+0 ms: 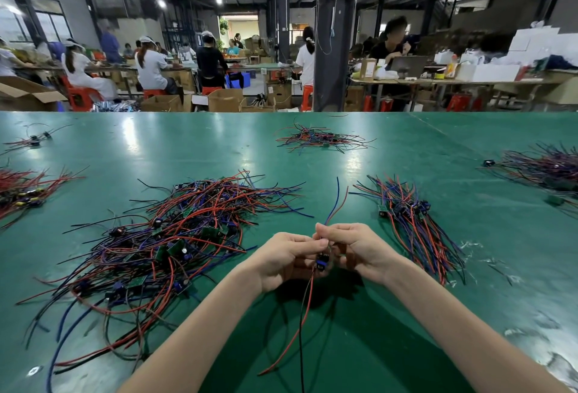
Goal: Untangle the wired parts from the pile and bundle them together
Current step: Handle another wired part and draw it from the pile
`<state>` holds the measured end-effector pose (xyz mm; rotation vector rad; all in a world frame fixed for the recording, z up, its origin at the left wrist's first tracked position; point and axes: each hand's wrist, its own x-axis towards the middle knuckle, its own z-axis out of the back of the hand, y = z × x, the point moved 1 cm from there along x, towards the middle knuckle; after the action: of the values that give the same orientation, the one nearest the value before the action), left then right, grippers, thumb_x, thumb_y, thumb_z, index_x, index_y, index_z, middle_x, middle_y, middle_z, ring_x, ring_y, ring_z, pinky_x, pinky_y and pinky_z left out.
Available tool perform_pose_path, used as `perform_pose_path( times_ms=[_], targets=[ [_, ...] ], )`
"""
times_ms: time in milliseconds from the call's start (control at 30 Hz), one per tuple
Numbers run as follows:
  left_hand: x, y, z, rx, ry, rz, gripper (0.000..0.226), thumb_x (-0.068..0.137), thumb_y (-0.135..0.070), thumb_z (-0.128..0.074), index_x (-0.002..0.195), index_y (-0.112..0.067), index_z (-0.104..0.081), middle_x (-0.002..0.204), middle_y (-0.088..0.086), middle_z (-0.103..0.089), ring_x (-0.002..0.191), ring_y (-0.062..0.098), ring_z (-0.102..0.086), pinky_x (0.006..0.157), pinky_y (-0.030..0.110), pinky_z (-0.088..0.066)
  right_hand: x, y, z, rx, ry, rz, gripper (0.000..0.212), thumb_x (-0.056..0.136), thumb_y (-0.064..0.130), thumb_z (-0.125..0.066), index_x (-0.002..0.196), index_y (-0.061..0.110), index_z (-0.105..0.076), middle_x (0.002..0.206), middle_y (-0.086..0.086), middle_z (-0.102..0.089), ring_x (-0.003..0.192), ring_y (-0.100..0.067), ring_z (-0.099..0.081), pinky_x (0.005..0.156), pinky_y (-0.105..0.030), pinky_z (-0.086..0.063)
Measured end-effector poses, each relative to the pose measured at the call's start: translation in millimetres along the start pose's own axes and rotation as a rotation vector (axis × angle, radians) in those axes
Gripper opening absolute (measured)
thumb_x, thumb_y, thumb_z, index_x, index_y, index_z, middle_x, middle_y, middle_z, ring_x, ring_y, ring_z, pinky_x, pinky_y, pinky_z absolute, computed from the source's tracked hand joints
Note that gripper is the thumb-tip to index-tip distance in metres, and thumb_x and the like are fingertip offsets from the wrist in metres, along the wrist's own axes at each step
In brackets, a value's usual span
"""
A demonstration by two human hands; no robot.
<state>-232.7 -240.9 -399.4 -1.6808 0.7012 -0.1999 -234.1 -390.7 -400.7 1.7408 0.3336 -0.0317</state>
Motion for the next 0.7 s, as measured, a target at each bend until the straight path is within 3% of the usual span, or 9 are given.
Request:
perform_pose_path(
  times_ms=[267,433,700],
  targets=[
    [0.2,1.8,-0.8,-0.022,-0.022,0.007,0.021,0.086,-0.015,-0.065,0.091,0.004,-0.061,0.070,0.007,-0.064,0.054,0.009,-0.062,0.061,0.025,-0.056,1.9,-2.5,0.4,-0.054,-0.056,0.071,0.028,0.055,0.026,-0.082,0.063,0.004,-0.067,0.073,-0.015,-0.053,0.063,-0.020,-0.044,0.059,-0.028,-0.038],
    [-0.2,1.1,0.4,0.035,-0.084,0.014,0.020,0.082,-0.012,-0.068,0.064,-0.005,-0.061,0.069,0.011,-0.062,0.054,0.015,-0.062,0.055,0.025,-0.055,9.7,-1.4,5.2,-0.195,-0.218,0.251,0.026,0.070,0.009,-0.080,0.053,0.009,-0.061,0.044,0.001,-0.045,0.037,-0.008,-0.032,0.035,-0.017,-0.027],
    [-6.1,-1.9,-4.0,0.071,0.000,0.055,0.028,0.083,-0.005,-0.066,0.055,-0.008,-0.063,0.067,0.015,-0.068,0.057,0.020,-0.068,0.055,0.025,-0.055,18.3,4.8,36.9,-0.317,-0.509,0.364,0.031,0.071,0.009,-0.081,0.050,0.014,-0.059,0.041,0.010,-0.042,0.035,-0.004,-0.029,0.037,-0.016,-0.026]
  ],
)
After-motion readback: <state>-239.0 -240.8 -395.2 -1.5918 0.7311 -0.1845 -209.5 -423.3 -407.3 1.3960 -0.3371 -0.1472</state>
